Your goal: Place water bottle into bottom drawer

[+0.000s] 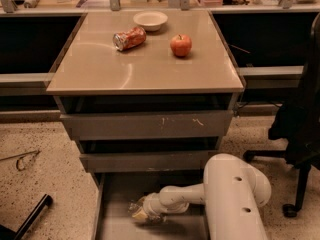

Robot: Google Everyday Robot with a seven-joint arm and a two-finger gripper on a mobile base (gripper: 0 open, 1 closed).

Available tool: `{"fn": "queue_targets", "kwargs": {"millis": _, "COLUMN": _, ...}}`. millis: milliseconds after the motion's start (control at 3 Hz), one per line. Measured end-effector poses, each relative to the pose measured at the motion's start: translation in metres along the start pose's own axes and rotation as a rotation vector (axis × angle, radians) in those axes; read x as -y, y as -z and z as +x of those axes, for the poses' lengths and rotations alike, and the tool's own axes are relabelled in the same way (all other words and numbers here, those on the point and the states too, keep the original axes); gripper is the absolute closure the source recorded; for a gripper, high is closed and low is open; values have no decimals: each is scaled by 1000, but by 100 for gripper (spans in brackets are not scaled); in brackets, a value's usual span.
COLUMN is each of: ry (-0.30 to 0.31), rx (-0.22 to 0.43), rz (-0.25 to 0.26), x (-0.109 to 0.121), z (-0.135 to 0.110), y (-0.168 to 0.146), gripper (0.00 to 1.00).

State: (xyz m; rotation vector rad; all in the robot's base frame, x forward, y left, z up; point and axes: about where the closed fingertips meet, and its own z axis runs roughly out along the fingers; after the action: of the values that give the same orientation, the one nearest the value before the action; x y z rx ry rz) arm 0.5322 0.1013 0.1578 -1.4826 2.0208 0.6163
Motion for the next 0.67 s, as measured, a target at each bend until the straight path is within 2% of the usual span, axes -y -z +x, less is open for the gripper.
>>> {"fn": "queue_targets", "kwargs": {"millis": 667, "ry": 0, "rx": 0, "rz": 0, "x": 0, "z": 0, "y": 0, "gripper": 35}}
